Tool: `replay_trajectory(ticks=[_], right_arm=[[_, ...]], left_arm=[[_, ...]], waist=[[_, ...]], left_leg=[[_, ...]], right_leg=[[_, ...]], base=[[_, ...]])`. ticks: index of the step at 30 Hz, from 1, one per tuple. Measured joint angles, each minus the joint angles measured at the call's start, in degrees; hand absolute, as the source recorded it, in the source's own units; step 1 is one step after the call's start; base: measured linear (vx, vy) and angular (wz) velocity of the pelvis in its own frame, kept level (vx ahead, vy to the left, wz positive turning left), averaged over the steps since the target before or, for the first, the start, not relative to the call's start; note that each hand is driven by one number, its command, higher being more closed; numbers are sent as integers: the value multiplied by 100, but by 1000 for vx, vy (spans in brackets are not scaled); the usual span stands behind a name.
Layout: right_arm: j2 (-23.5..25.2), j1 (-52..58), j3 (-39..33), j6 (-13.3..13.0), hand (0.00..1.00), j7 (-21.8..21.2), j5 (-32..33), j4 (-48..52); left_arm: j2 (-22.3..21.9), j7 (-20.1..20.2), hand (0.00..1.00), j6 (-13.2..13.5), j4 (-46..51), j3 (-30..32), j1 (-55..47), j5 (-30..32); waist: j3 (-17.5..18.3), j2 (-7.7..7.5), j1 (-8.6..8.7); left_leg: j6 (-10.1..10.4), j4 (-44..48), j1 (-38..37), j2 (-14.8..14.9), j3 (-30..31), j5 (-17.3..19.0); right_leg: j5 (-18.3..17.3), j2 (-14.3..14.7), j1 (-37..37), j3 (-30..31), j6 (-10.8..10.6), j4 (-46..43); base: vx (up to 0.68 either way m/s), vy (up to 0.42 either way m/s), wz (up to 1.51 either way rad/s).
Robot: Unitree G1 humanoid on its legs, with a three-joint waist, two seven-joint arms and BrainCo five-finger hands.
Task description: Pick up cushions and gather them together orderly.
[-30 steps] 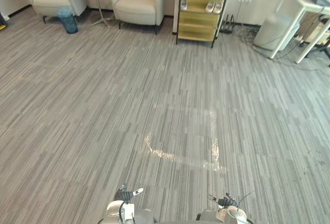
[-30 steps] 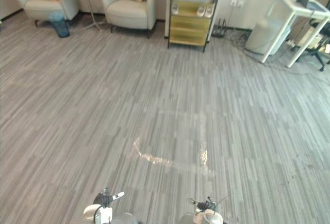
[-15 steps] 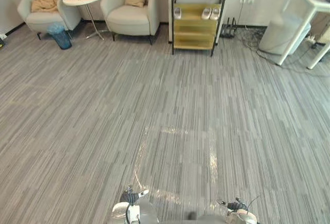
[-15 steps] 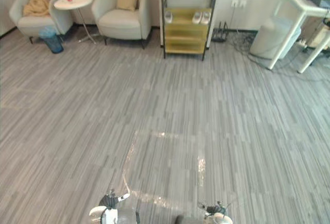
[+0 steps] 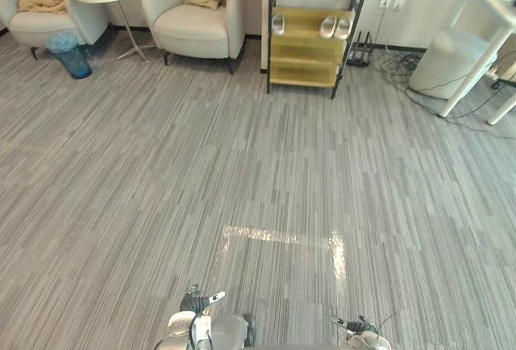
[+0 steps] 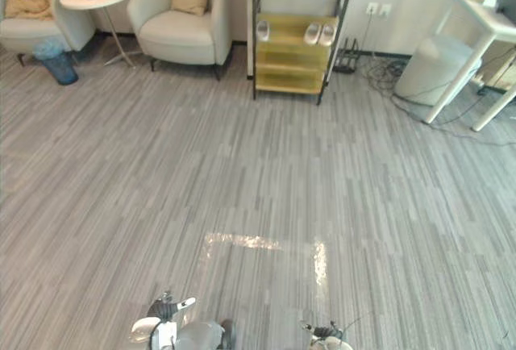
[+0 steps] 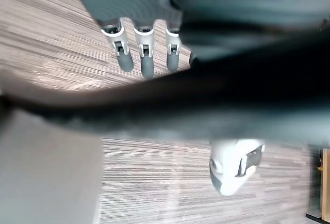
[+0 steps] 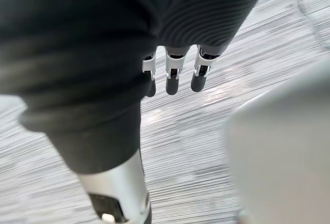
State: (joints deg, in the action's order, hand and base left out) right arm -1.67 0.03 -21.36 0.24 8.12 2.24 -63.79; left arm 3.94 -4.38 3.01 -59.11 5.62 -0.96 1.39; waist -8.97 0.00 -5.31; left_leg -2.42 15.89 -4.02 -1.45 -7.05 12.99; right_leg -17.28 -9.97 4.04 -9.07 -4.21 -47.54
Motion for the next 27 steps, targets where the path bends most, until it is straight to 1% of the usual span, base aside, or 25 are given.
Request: replay_trajectory(ticks=[1, 2, 3, 4, 5, 6, 7, 8, 9, 10, 11, 12, 13, 14, 16, 17, 18, 19, 20, 21, 22, 23, 25, 27], right_arm=[[-21, -27, 28, -6, 0, -35, -2, 5], [-44, -50, 38, -11, 0, -47, -1, -2], [-70, -55, 84, -11, 0, -51, -1, -8], [-71, -53, 130, -22, 0, -48, 3, -8], [-68, -36, 132, -22, 0, -51, 2, -15], [-51, 11, 131, -24, 0, -58, 4, -17], [-119, 28, 111, -37, 0, -71, 10, -21], [-184, 42, 76, -43, 0, -72, 5, -24], [-181, 58, 58, -45, 0, -70, 14, -22], [-170, 87, 1, -51, 0, -70, 25, -3], [-183, 104, -47, -61, 0, -61, 28, 49], [-212, 112, -51, -53, 0, -38, 51, 31], [-205, 107, -51, -45, 0, -22, 72, -8], [-184, 107, -50, -41, 0, -20, 90, -11], [-163, 95, -67, -37, 0, -19, 123, -13], [-159, 95, -88, -36, 0, -15, 122, -14], [-166, 108, -108, -37, 0, -12, 123, -11], [-179, 111, -109, -38, 0, -9, 122, -12], [-183, 124, -107, -33, 0, -1, 121, -20], [-118, 124, -102, -37, 0, 0, 121, -2], [-75, 178, -101, -36, 0, 0, 114, 2], [-23, 197, -86, -32, 0, -2, 114, 3], [42, 244, -82, -33, 0, 0, 114, 33], [57, 287, -83, -33, 0, 0, 112, 97]], left_arm=[[-11, -5, 0, -1, -5, 2, -7, -48], [-25, -4, 0, -2, -7, -4, -46, -54], [-25, -1, 0, 2, -3, -16, -54, -62], [-23, -1, 0, 1, -3, -27, -59, -78], [2, 0, 0, 4, -1, -18, -89, -115], [24, -1, 0, 4, -3, -2, -98, -116], [-49, -13, 0, -3, -68, 14, -136, -114], [-145, 4, 0, 15, -62, 12, -198, -112], [-217, -9, 0, 15, -58, 29, -193, -111], [-290, -2, 0, 13, -3, 87, -188, -109], [-371, 12, 0, 14, 78, 187, -188, -103], [-392, 13, 0, 18, 121, 205, -194, -103], [-382, 11, 0, 16, 119, 199, -194, -102], [-365, 11, 0, 13, 120, 183, -193, -101], [-339, 15, 0, 15, 137, 158, -179, -101], [-325, 14, 0, 17, 146, 121, -175, -102], [-318, 12, 0, 17, 151, 113, -168, -103], [-325, 11, 0, 20, 145, 97, -169, -112], [-307, 7, 0, 43, 114, 83, -166, -143], [-292, 6, 0, 38, 112, 63, -167, -142], [-255, 8, 0, 40, 118, 73, -150, -144], [-224, 10, 0, 38, 119, 132, -136, -144], [-197, 12, 0, 29, 116, 172, -149, -143], [-211, 13, 0, 16, 115, 176, -156, -143]], waist=[[24, 41, 8], [37, 75, 30], [41, 94, 47], [50, 76, 78], [72, -5, 105], [112, -95, 120], [164, 75, 183], [231, 196, 203], [227, 277, 213], [214, 353, 200], [187, 474, 191], [158, 519, 175], [145, 495, 162], [122, 454, 166], [118, 418, 147], [107, 397, 145], [103, 389, 148], [105, 415, 144], [116, 377, 98], [146, 352, 100], [121, 240, 101], [135, 153, 60], [186, 66, 44], [186, 65, 43]], left_leg=[[34, -182, -194, 89, 8, 19], [92, -223, -255, 160, 35, 52], [151, -223, -317, 222, 72, 87], [253, -207, -341, 258, 146, 149], [381, -127, -396, 239, 249, 267], [424, -33, -404, 179, 344, 387], [478, 143, -433, 321, 539, 556], [508, 534, -358, 457, 662, 587], [555, 919, -214, 569, 702, 623], [567, 1608, 106, 706, 700, 619], [634, 2398, 454, 881, 619, 497], [536, 2997, 722, 1071, 504, 474], [494, 3092, 801, 1124, 404, 547], [511, 2997, 869, 1118, 349, 644], [581, 2327, 1021, 952, 460, 714], [602, 1747, 1092, 770, 624, 697], [670, 841, 1088, 576, 886, 389], [740, 458, 1062, 545, 999, -51], [673, 305, 921, 477, 984, -425], [629, 193, 820, 405, 972, -422], [588, 149, 750, 353, 898, -399], [570, 102, 690, 278, 876, -390], [564, 11, 613, 169, 863, -394], [558, -75, 473, 74, 863, -397]], right_leg=[[-57, 103, 214, -129, 52, 565], [-27, 213, 380, -161, 37, 1158], [89, 319, 460, -140, 60, 1691], [430, 455, 547, -33, 79, 2416], [1076, 587, 577, 240, 215, 3034], [1638, 625, 579, 401, 339, 3192], [1513, 707, 531, 297, 311, 2958], [1302, 806, 359, 224, 366, 3075], [1279, 865, 242, 135, 398, 3199], [1223, 978, 75, 71, 462, 3372], [1187, 1111, -88, 20, 521, 3498], [1113, 1187, -291, -5, 632, 3610], [1090, 1195, -438, -3, 657, 3693], [1094, 1183, -623, 18, 651, 3819], [1099, 1092, -783, 49, 610, 3924], [1077, 1001, -836, 90, 563, 3968], [1027, 925, -889, 128, 458, 3975], [999, 923, -911, 149, 410, 3979], [942, 904, -959, 238, 320, 3984], [912, 845, -1041, 274, 268, 3997], [871, 761, -1116, 283, 211, 3984], [821, 684, -1142, 290, 159, 3981], [769, 580, -1174, 283, 95, 3998], [720, 484, -1278, 263, 35, 4032]], base=[[430, -40, 7], [334, -53, 13], [365, -99, 25], [376, -146, 34], [386, -180, 41], [347, -222, 49], [328, -239, 52], [367, -280, 48], [287, -223, 38], [253, -221, 29], [228, -169, 23], [234, -145, 10], [235, -100, 1], [247, -83, -11], [232, -23, -19], [198, 77, -17], [200, 93, -13], [197, 139, -18], [207, 121, -7], [208, 119, -8], [254, 98, 2], [166, 73, -2], [172, 63, 4], [139, 49, 5]])
